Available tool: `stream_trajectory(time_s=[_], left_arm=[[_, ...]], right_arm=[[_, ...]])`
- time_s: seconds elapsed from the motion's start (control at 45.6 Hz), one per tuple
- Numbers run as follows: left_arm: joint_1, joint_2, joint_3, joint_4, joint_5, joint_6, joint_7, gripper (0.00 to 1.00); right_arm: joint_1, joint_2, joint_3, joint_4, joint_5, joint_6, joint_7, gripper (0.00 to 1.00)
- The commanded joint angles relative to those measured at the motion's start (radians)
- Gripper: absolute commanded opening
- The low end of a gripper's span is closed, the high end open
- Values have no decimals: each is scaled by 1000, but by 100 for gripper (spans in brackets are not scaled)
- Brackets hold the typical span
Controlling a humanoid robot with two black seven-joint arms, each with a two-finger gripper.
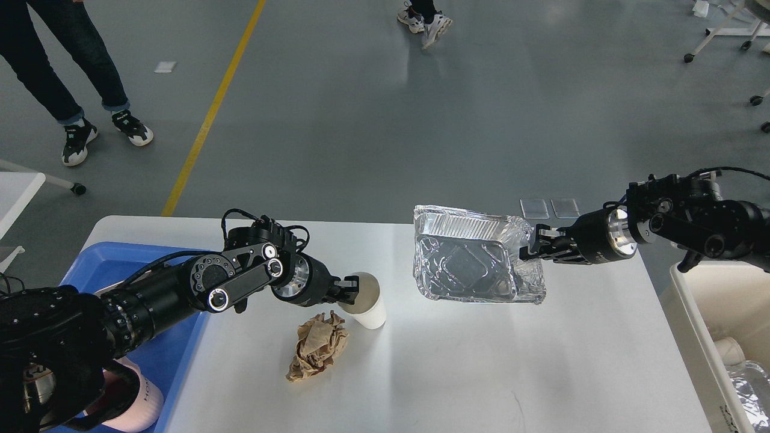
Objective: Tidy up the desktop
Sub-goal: 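Grasp the white paper cup with the left gripper and lift it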
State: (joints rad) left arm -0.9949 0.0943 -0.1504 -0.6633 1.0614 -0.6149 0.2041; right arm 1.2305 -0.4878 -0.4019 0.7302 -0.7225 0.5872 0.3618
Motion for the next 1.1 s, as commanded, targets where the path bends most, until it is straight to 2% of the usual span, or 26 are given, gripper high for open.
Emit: stream_trajectory(time_s=[0.0, 0.219, 0.439, 0.636, 0.856, 1.031, 1.075], left_arm=[[-25, 19, 9, -1, 40, 0, 4, 0], [-68, 148, 6, -30, 43, -9, 23, 0], [-137, 338, -18, -82, 28, -69, 21, 0], [-272, 450, -132, -113, -5, -189, 24, 0], [-490, 415, -156, -110, -40, -301, 27, 0], [-559, 242, -152, -88, -95, -321, 90, 0], [-565, 202, -152, -88, -97, -322, 92, 0]], right_arm=[[0, -2, 0, 2, 0, -1, -1, 0], [-2, 3, 0, 2, 0, 2, 0, 0], [1, 34, -43, -3, -6, 11, -3, 0], [4, 63, -57, -3, -8, 11, -3, 0], [10, 80, -57, -5, -8, 11, -6, 0], [11, 107, -58, -5, -37, 10, -14, 0], [11, 117, -58, -6, -40, 8, -15, 0]])
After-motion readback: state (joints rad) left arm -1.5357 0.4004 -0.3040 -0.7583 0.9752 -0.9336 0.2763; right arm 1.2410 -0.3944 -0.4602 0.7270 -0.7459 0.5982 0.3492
